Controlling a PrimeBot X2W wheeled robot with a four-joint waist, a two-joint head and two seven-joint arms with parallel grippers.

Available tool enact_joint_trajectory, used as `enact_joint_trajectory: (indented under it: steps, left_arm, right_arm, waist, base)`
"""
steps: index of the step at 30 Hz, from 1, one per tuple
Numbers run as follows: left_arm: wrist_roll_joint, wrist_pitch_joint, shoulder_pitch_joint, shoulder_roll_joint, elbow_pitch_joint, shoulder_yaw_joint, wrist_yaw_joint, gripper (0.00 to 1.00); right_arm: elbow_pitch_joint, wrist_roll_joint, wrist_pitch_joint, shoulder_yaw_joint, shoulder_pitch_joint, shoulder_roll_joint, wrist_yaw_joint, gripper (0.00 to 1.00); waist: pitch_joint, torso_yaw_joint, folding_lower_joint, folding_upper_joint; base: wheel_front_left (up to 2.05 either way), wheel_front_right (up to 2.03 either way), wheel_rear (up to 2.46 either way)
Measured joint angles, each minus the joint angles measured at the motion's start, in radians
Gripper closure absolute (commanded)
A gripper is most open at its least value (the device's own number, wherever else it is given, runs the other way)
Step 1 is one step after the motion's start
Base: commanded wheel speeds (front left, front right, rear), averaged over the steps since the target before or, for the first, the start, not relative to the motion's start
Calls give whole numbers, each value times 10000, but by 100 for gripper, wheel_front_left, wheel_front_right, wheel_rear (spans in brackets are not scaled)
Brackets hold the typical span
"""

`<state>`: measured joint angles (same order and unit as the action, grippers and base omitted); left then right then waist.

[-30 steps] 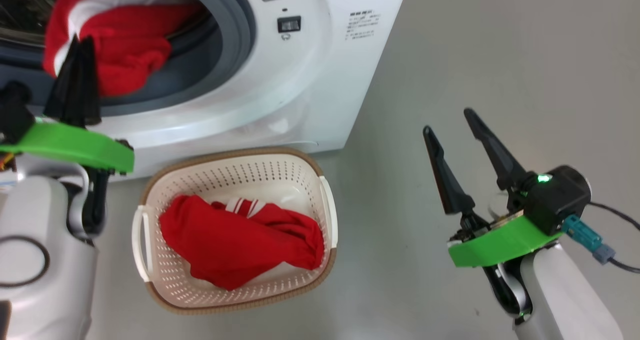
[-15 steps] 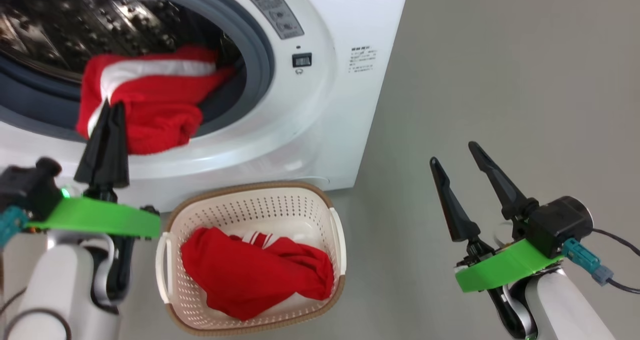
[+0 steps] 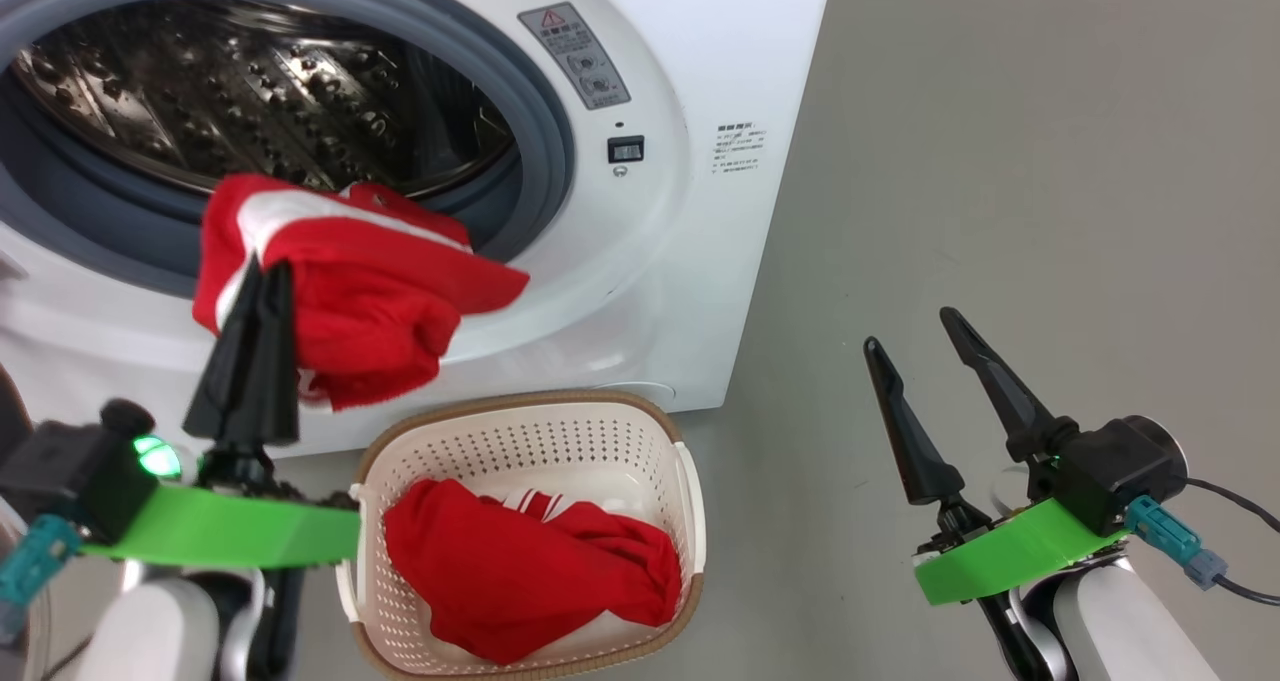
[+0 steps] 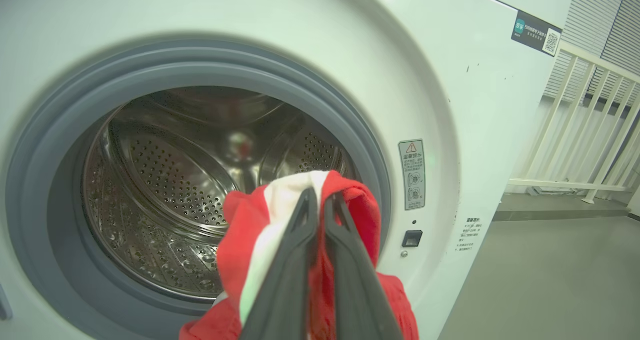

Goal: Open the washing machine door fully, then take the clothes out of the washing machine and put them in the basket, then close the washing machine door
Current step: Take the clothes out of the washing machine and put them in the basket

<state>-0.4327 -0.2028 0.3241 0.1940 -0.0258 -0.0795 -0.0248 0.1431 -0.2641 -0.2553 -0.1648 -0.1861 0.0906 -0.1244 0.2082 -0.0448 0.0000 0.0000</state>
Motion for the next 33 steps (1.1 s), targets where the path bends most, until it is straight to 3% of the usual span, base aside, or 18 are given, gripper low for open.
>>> enact_joint_trajectory:
  steps: [6,13,22,33]
  left_arm:
    - [-36,370,-725,-222,821,-357,111,100]
    - [-295,472,-1254,-619,324,-880,65,100]
    - [-591,596,-1066,-1014,-1808,-1544,-282,100]
    - [-708,520,585,-1218,-5582,-1967,-462,100]
  right_arm:
    - [-65,-146,0,58,0,-8,0,0]
    - [-128,-165,0,127,-2,-17,0,0]
    - [-125,-163,0,12,-106,-15,0,0]
    - [-94,-113,0,-244,-771,-19,0,0]
  waist:
    - [70,5,0,0]
    - [387,33,0,0]
    - [981,109,0,0]
    - [1885,32,0,0]
  base:
    - [0,0,0]
    - [0,0,0]
    - [0,0,0]
    - [0,0,0]
